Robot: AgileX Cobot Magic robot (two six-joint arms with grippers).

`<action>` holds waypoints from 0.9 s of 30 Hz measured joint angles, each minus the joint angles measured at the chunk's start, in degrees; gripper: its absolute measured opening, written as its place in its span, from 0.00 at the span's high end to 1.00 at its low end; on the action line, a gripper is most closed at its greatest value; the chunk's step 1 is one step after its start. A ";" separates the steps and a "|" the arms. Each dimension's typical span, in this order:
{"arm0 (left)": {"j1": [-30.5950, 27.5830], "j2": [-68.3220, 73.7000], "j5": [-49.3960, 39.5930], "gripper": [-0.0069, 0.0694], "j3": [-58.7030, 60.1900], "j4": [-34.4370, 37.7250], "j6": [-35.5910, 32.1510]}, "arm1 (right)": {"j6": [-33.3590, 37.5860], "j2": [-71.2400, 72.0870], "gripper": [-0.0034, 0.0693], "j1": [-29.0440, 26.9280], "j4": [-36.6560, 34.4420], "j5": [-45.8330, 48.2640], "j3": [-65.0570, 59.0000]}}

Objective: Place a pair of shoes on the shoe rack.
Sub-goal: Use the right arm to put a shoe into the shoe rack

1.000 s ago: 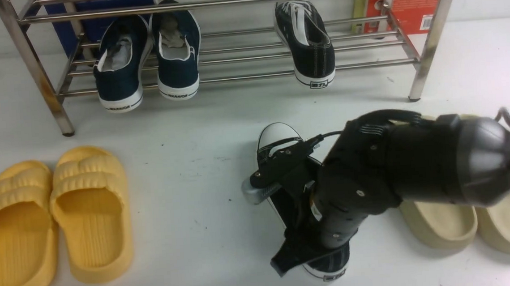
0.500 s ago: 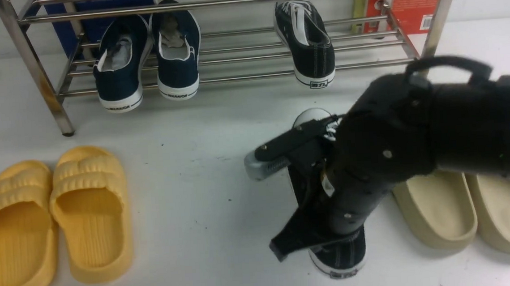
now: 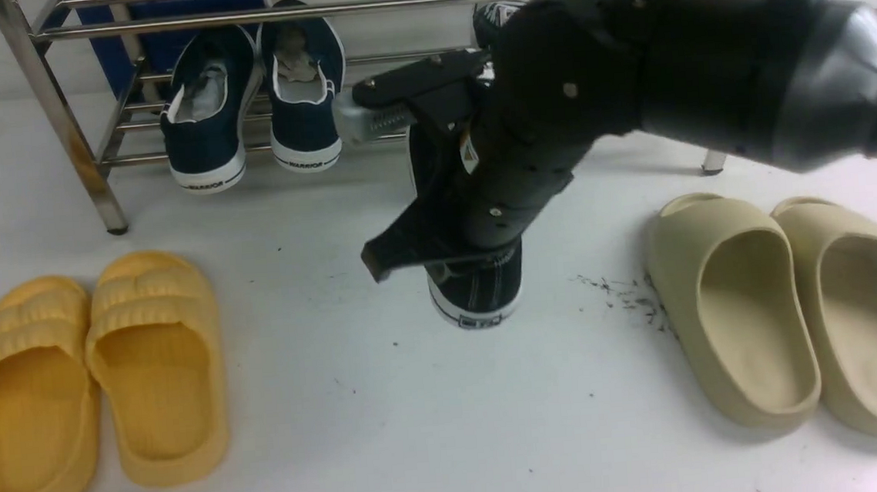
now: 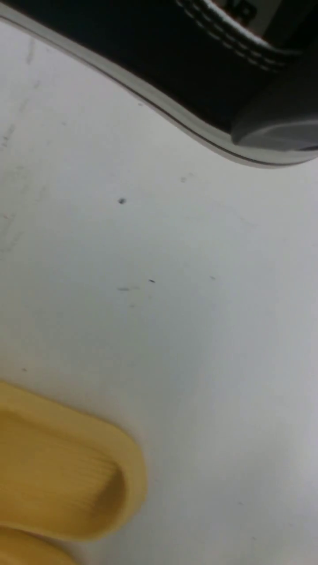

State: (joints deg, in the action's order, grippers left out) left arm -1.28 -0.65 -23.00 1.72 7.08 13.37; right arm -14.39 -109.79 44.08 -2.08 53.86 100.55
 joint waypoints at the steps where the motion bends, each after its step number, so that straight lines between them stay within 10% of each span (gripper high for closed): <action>1: 0.00 0.00 0.00 0.60 0.00 0.00 0.00 | 0.76 -1.63 0.91 -0.91 -0.25 0.44 1.89; 27: 0.00 0.00 0.00 0.60 0.00 0.00 0.00 | 12.20 -27.85 0.91 -10.37 -2.49 1.90 38.00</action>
State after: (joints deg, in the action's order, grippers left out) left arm -1.28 -0.65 -23.00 1.72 7.08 13.37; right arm -2.19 -137.64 33.71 -4.57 55.77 138.55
